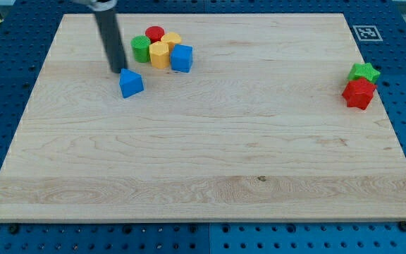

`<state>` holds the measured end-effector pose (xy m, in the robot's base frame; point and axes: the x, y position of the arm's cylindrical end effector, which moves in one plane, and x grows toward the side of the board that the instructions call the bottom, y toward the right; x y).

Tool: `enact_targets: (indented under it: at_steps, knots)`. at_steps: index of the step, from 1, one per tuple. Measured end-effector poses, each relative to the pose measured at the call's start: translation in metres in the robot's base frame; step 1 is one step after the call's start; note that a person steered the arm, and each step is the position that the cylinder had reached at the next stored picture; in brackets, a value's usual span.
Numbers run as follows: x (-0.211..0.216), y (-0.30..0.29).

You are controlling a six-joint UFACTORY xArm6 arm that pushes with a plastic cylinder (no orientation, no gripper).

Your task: Slide the triangle to the center

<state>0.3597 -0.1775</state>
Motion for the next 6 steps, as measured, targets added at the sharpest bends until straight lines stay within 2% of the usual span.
enact_targets:
  at_steps: [1, 2, 3, 4, 6]
  knots:
    - [0.031, 0.001]
    - [0.056, 0.098]
    - [0.062, 0.225]
    - [0.062, 0.244]
    - [0.060, 0.101]
